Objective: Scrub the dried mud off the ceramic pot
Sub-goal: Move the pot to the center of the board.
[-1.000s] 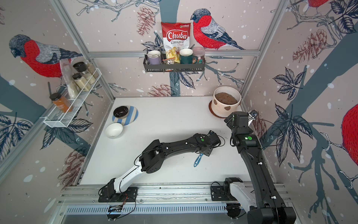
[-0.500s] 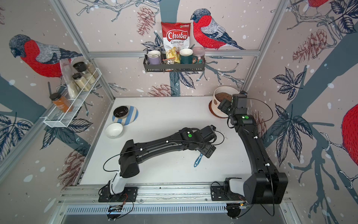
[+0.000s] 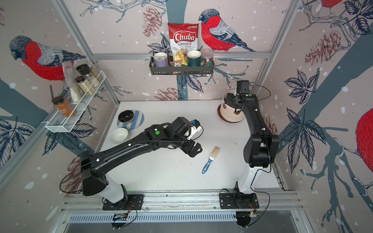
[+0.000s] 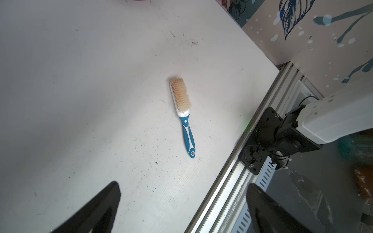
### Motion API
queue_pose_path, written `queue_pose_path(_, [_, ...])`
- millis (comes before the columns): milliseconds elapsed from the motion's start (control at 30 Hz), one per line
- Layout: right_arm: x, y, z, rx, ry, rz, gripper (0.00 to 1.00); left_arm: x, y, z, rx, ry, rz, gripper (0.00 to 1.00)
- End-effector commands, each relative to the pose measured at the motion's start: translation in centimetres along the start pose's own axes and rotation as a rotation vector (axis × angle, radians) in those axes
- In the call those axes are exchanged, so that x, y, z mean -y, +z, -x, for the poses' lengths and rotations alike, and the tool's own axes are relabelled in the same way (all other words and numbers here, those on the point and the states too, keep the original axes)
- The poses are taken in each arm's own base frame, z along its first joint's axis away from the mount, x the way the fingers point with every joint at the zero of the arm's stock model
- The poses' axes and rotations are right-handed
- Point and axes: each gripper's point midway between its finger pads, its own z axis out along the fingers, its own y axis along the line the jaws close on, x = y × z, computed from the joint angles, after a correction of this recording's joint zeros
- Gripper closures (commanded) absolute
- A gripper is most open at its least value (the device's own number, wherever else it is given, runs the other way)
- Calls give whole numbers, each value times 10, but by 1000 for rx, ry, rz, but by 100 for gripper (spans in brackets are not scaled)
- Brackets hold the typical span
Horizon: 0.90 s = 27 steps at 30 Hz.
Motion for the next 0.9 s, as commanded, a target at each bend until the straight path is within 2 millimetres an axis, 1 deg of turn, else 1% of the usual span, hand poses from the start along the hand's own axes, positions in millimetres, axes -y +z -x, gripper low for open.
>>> queue_pose_path(0, [-10, 16, -4, -68, -44, 33, 28, -10, -16, 5, 76, -15, -31, 3])
queue_pose_path(133, [-20, 42, 2, -93, -47, 66, 28, -43, -39, -1, 87, -85, 14, 3])
queue_pose_path(200, [-18, 54, 7, -88, -46, 48, 28, -61, -50, -3, 92, -116, 57, 3])
queue_pose_path(267, [-18, 63, 11, -75, -61, 35, 28, -77, -59, -7, 88, -134, 110, 3])
queue_pose_path(333, [-18, 70, 15, -66, -60, 34, 31, -92, -67, -9, 95, -150, 152, 3])
queue_pose_path(433, [-18, 81, 13, -74, -50, 46, 38, -115, -71, -14, 120, -171, 181, 3])
queue_pose_path(533, [-19, 93, 3, -103, -43, 60, 41, -137, -67, -22, 133, -219, 198, 3])
queue_pose_path(633, [-21, 100, -6, -132, -34, 73, 43, -142, -61, -25, 134, -211, 199, 3])
queue_pose_path(700, [-21, 103, -9, -141, -29, 79, 50, -142, -59, -26, 132, -199, 195, 3])
queue_pose_path(800, [-22, 105, -12, -153, -22, 86, 64, -145, -59, -29, 139, -194, 209, 3])
queue_pose_path(867, [-23, 105, -15, -162, -25, 90, 68, -147, -58, -31, 144, -192, 216, 3])
